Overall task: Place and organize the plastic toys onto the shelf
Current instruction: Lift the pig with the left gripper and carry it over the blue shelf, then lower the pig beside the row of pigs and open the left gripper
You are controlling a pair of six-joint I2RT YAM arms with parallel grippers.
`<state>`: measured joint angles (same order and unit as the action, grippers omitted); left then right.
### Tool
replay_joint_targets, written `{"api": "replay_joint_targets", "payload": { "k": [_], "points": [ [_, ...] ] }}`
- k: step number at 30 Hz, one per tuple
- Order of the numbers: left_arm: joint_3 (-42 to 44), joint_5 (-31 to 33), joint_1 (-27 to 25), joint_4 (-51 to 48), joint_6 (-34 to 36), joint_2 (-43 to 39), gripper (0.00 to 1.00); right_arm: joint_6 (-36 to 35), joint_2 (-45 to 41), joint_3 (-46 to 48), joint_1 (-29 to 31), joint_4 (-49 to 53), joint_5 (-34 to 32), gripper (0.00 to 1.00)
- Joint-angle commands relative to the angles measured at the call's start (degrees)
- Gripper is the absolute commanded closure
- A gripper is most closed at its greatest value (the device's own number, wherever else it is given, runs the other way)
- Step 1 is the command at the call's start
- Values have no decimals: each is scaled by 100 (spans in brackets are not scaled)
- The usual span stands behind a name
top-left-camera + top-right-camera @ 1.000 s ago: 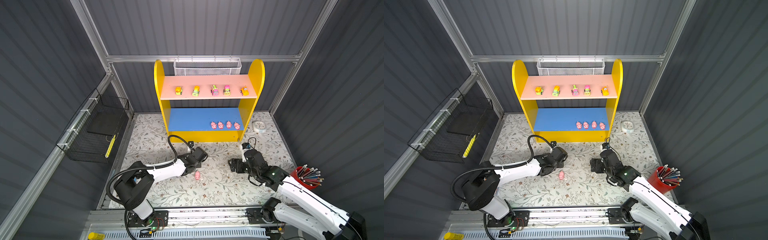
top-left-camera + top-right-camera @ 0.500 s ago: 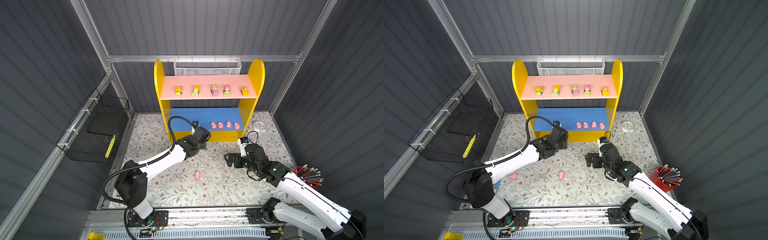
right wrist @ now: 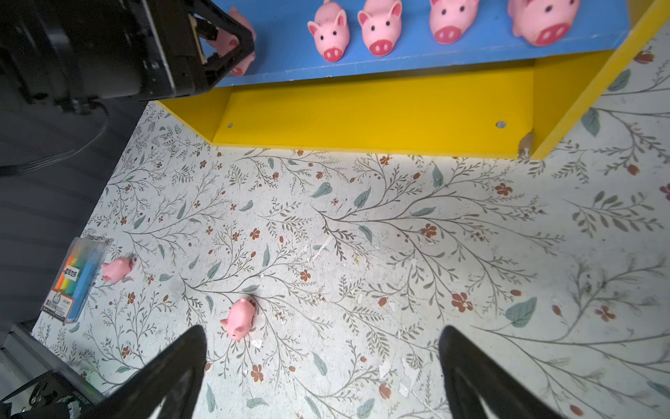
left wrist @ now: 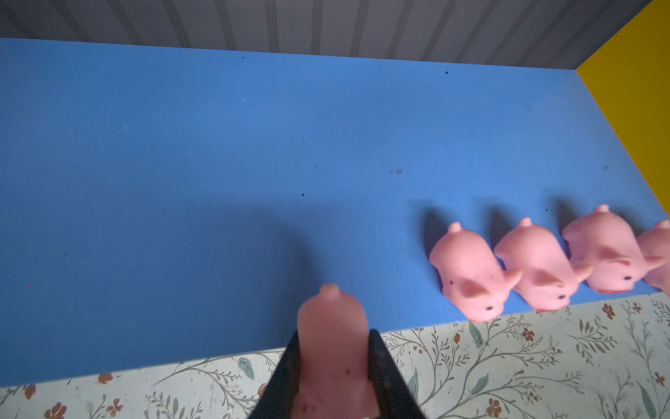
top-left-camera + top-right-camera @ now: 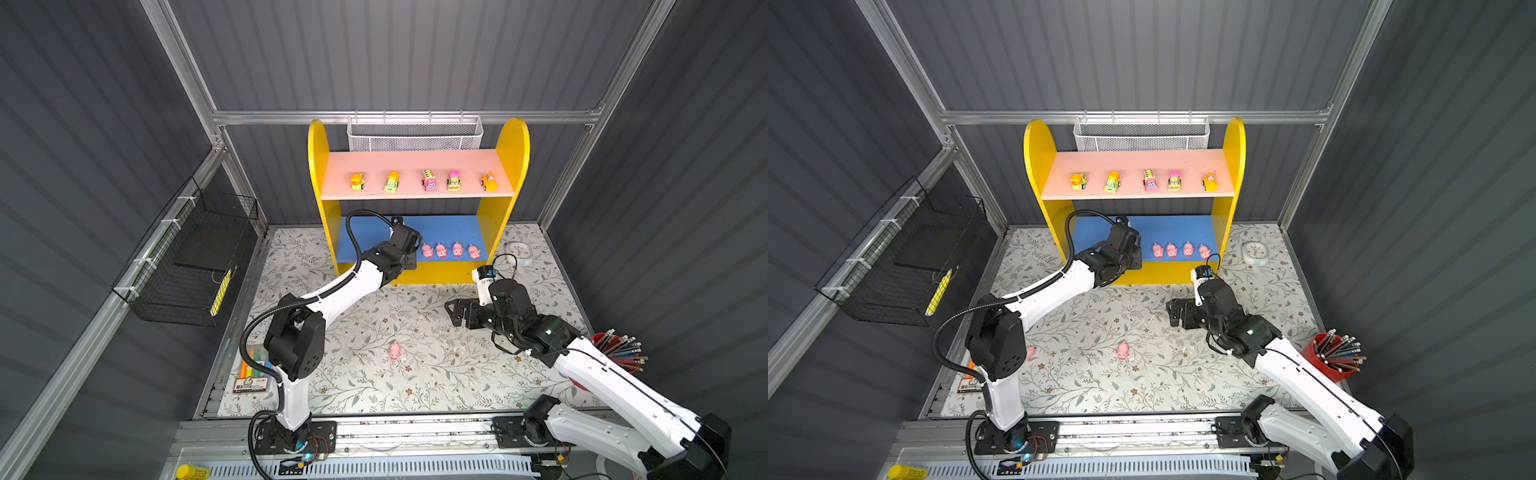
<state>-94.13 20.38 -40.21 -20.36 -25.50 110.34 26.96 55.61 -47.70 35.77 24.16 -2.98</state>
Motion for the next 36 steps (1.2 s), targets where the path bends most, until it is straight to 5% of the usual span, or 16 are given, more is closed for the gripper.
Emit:
{"api": "replay_joint_targets", "payload": {
  "k": [1,19,28,36],
  "points": [
    [-272,-172,61,76,124,218,71,-94,-119,-143,-23,113,-115,1],
    [-1011,-273,83,103,27,944,68,-174,-453,-20,-314,328,-185,1],
    [-842,-271,79,228,-4,841,47,-196,-488,-11,-397,358,-150,1],
    [-721,-211,83,264,45,625,42,-174,-499,-29,-412,359,-142,1]
  ]
}}
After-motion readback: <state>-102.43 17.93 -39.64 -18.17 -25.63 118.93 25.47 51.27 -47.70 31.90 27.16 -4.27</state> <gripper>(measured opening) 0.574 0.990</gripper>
